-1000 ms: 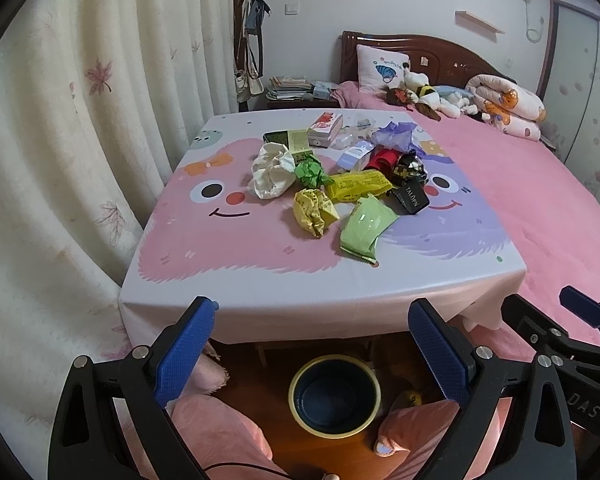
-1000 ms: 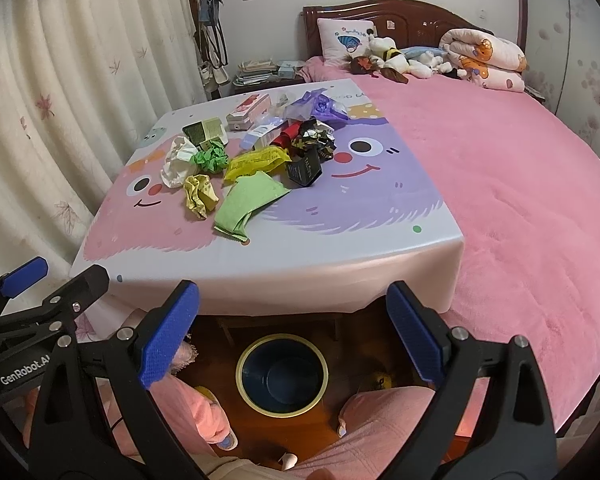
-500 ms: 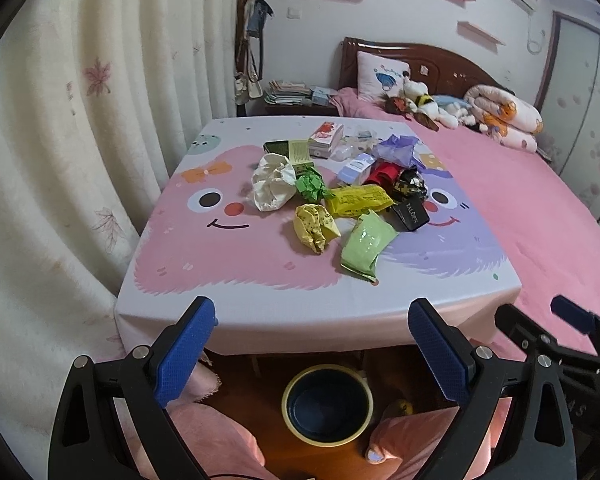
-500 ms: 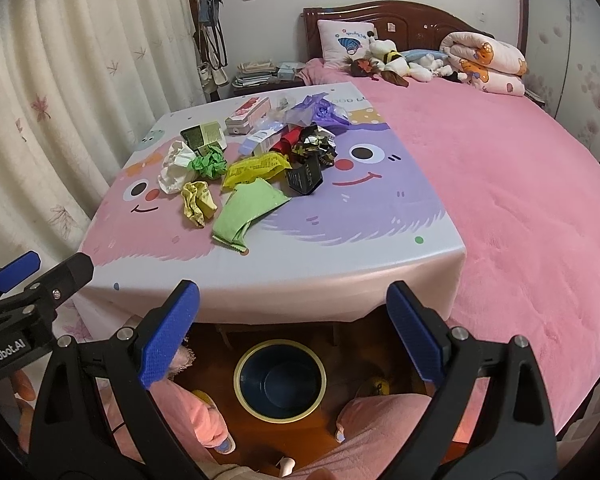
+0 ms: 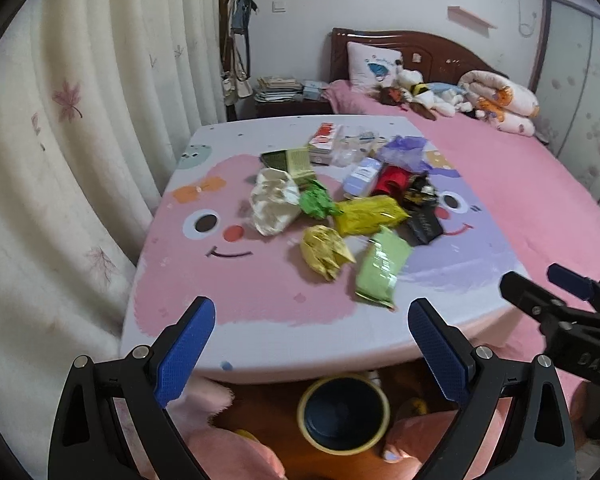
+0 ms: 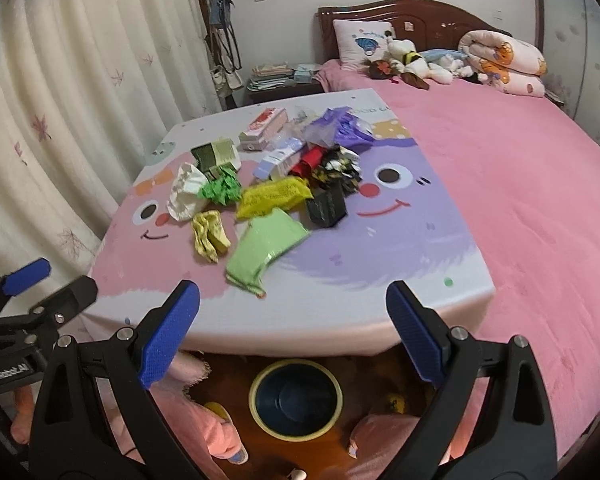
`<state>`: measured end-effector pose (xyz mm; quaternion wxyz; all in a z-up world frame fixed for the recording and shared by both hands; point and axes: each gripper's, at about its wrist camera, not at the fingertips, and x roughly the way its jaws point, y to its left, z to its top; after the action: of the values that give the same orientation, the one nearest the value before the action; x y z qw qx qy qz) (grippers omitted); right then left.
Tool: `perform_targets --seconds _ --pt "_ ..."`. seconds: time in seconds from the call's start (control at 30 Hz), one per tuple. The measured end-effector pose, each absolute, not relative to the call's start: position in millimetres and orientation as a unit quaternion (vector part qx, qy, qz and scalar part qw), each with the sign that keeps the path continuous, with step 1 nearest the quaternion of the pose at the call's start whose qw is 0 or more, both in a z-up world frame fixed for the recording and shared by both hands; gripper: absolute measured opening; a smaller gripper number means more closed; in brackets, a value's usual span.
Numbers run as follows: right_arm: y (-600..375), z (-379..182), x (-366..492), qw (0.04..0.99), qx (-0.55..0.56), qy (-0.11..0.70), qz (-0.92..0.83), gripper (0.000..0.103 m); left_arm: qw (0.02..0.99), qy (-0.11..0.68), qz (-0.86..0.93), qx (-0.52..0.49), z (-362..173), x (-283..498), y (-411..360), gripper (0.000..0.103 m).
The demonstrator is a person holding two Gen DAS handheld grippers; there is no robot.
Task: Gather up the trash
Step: 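Grasp the crumpled yellow paper with the left tool while the right tool grasps the light green bag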
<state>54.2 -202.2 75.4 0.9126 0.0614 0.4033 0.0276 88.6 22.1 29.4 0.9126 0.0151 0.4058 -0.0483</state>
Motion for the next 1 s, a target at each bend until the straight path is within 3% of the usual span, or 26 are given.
perform_targets --seconds 0.13,0.17,0.2,0.23,0.47,0.67,0.83,0.9,1.0 --pt "-201 64 90 0.904 0.070 0.421 0.033 0.093 0.905 0.423 -0.052 0.016 16 129 29 0.095" --pt "-200 58 102 0.900 0.075 0.428 0.040 0.092 0.901 0.430 -0.051 0.016 11 140 31 0.090" --pt "-199 52 112 0.895 0.080 0.436 0.045 0.091 0.897 0.438 -0.050 0.015 4 151 33 0.074" --pt "-197 46 122 0.892 0.085 0.442 0.048 0.091 0.894 0.444 -0.048 0.014 -3 161 35 0.067" --pt "-186 -15 176 0.863 0.105 0.491 0.055 0.082 0.875 0.480 -0.055 0.003 -52 221 44 0.066" --pt "-177 -71 208 0.833 0.122 0.536 0.057 0.067 0.853 0.514 -0.087 -0.012 -79 249 35 0.066" --pt "-161 -81 212 0.849 0.085 0.520 0.053 0.058 0.849 0.519 -0.097 -0.010 -88 264 20 0.066" --pt "-157 -82 211 0.851 0.079 0.517 0.052 0.042 0.843 0.527 -0.103 -0.016 -94 273 14 0.066" --pt "-157 -84 208 0.852 0.085 0.513 0.062 0.026 0.836 0.537 -0.105 -0.024 -101 282 5 0.066"
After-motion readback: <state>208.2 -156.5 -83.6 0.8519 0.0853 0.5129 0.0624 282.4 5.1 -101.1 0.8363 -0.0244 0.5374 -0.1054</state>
